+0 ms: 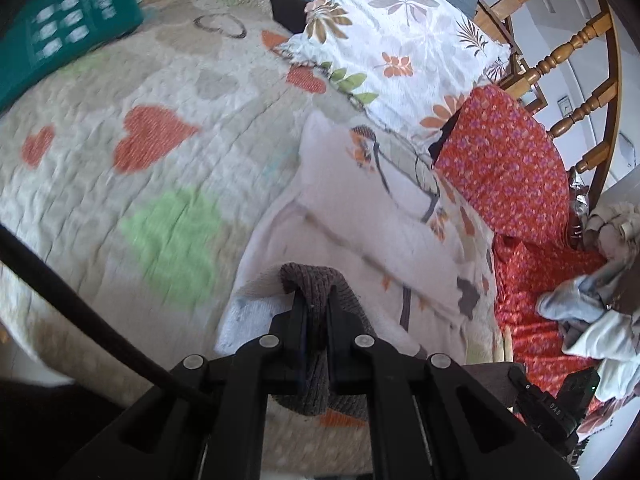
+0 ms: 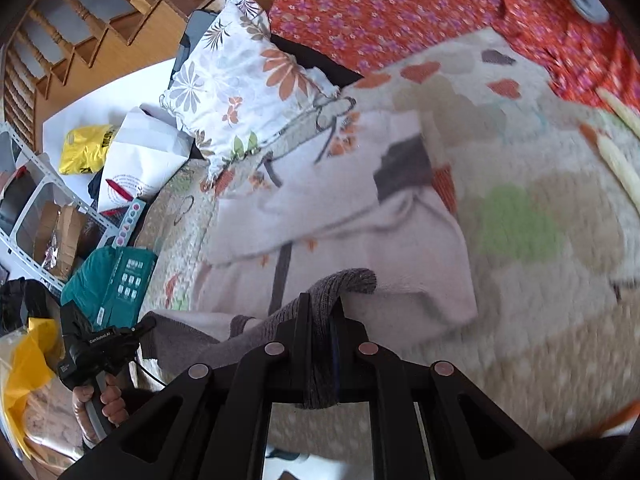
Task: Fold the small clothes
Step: 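Lift the hem with both tools and fold it toward the collar, release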
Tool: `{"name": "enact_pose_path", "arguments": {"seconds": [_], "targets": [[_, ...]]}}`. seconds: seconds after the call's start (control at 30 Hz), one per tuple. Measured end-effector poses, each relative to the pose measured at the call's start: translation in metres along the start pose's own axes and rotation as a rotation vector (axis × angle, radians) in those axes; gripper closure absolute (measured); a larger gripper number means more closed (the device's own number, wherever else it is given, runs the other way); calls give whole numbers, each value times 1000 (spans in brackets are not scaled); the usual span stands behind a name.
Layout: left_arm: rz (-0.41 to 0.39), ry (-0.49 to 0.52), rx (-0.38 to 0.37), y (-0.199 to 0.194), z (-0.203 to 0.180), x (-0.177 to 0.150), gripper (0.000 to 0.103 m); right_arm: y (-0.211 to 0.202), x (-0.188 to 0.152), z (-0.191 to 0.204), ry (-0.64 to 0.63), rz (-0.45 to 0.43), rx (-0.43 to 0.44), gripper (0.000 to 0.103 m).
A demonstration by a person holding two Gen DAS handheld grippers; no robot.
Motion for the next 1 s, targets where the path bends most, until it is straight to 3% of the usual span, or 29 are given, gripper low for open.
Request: {"name": "enact_pose_path", "arguments": {"seconds": [0.17, 0.33, 0.47, 0.57, 0.63, 0.67, 0.7, 0.73, 0.77, 1.0], "targets": [[-33, 40, 49, 29, -34, 49, 96, 30, 53, -4, 13, -36, -9, 96], [-12, 75, 112, 81, -55, 85, 96, 75, 93, -22, 71, -15, -30, 96], [29, 89, 131, 128, -61, 105, 95, 113, 116, -52, 132, 37, 25, 94], [-29, 32, 122, 139, -54, 130, 90, 128, 138, -82, 185, -26, 50, 92], [-112, -20, 125, 128, -50, 148, 70, 132, 150, -91, 180, -61, 9, 83], [-138, -44, 127, 123, -48, 154, 53, 132, 157, -91, 145, -77, -36, 77], [-156, -69, 135, 118, -45, 157, 44, 131, 160, -90, 112, -95, -83, 58], [-162, -79, 138, 115, -43, 158, 43, 129, 164, -87, 76, -117, -124, 39], [-163, -78, 141, 112, -43, 158, 42, 127, 166, -83, 44, -132, -146, 36], [-118, 19, 185, 114, -52, 141, 42, 125, 158, -65, -53, -98, -192, 35]]}}
Point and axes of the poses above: each gripper's, at about its wrist camera, not at the fingertips, and y roughly the way its jaws point, z to its left, x to its top, the point moved 5 cm from there along y, roughly the way its jaws point, and after that the axes turned 8 degrees about x, right-handed, at the moved point
